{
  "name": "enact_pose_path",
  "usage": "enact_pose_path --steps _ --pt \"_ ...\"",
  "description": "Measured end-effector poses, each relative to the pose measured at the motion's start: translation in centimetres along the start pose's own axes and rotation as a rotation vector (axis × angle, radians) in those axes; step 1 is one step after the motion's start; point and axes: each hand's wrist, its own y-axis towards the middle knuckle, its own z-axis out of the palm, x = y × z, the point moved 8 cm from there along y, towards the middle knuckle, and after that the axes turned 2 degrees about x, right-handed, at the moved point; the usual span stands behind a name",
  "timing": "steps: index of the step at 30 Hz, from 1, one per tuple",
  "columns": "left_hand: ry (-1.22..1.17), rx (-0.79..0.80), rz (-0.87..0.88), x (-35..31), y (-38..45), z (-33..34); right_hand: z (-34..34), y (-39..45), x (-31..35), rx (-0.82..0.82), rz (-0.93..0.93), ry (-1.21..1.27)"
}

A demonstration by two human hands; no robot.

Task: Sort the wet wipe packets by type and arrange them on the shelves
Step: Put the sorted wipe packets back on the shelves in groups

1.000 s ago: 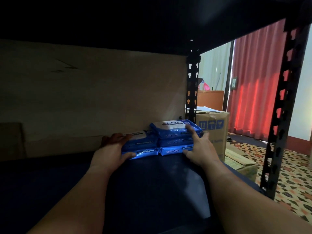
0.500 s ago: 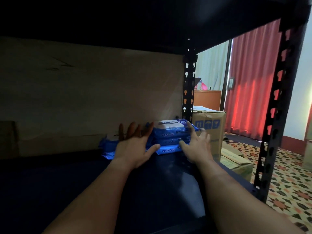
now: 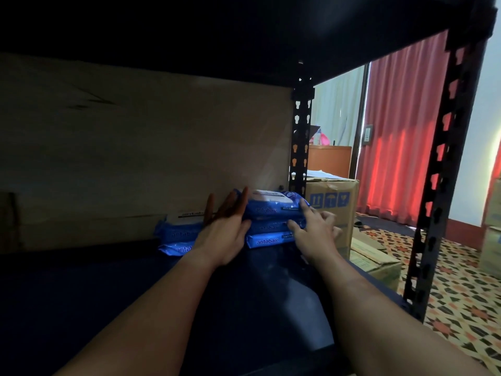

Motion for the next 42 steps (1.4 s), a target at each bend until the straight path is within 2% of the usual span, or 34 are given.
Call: enact_pose_path --steps 5,7,11,13,17,19,21,23,24,26,29,35,42 --pt "-0.162 -0.272 -0.056 1.8 -0.8 -3.3 0.7 -1.2 2.2 0.081 -0.179 0.046" --pt "-0.161 -0.312 -0.11 3.0 -1.5 -4.1 1.4 -1.6 3.1 0.136 -0.246 -0.008" --pt "-0.076 -0.207 -0.193 4.9 -2.9 -3.9 2.4 -1.6 4.1 0.194 -0.31 -0.125" --pt "-0.039 -0.133 -0.232 5.4 -3.3 -3.8 2.7 -1.6 4.0 0.212 -0.32 -0.138" --pt "-0.027 -0.084 -0.341 6.2 -3.7 -3.9 2.4 -1.8 4.1 0.228 -0.353 -0.125" --pt "-0.068 -0.13 -0.451 7.6 -4.1 -4.2 1.4 -1.2 3.0 0.189 -0.269 -0.026" --pt "-0.188 -0.203 -0.659 9.8 -5.3 -4.7 0.5 -0.4 1.0 0.118 -0.096 0.065" --pt "-0.476 -0.231 -0.824 11.4 -6.5 -4.1 0.4 0.1 -1.1 0.097 0.075 0.163" --pt "-0.615 -0.214 -0.844 11.6 -6.7 -3.6 0.6 0.2 -1.7 0.112 0.124 0.215" --pt "-0.791 -0.179 -0.844 11.9 -6.9 -2.5 1.2 0.3 -1.7 0.186 0.136 0.253" --pt "-0.875 -0.168 -0.838 12.2 -7.0 -1.7 1.4 0.2 -1.4 0.226 0.117 0.223" --pt "-0.847 -0.074 -0.748 10.3 -6.6 -1.3 1.2 0.3 -1.8 0.18 0.135 0.228" --pt "-0.843 -0.068 -0.716 9.8 -6.3 -1.4 1.3 0.5 -2.0 0.173 0.149 0.181"
